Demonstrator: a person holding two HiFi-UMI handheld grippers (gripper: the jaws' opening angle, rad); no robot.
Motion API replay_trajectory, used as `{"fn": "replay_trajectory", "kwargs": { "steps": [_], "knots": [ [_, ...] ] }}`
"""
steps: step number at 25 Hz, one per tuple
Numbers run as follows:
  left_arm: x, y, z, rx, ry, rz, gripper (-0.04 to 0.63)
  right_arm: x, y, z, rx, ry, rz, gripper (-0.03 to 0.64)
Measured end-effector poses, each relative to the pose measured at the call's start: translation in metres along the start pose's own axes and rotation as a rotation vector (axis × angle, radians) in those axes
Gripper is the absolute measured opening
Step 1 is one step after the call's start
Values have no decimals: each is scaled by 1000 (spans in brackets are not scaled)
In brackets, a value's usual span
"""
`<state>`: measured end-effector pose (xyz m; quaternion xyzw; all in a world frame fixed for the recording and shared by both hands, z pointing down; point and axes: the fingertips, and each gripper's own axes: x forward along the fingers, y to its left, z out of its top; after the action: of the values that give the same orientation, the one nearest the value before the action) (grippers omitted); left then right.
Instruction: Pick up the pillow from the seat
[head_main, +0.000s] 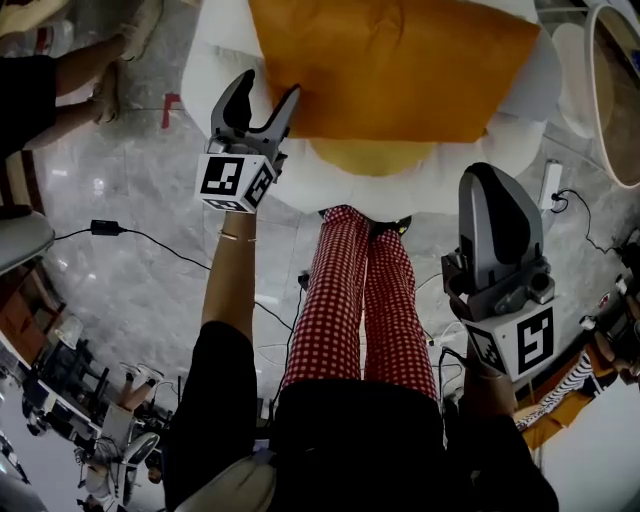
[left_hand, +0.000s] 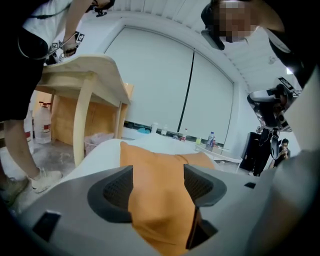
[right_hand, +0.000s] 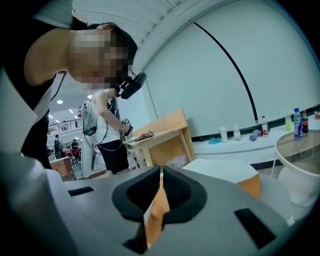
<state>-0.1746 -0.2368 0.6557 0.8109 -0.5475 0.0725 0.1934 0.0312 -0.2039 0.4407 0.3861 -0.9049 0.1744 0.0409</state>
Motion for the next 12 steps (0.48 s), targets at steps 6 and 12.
{"fn": "replay_trajectory", "kwargs": {
  "steps": [6,12],
  "knots": [
    [17,19,-23,-23,33,-4,314,11,1,-11,12,12,-10,21],
    [29,38,-52,-75,79,13,321,17,2,-20,15,22,-3,21]
  ]
}}
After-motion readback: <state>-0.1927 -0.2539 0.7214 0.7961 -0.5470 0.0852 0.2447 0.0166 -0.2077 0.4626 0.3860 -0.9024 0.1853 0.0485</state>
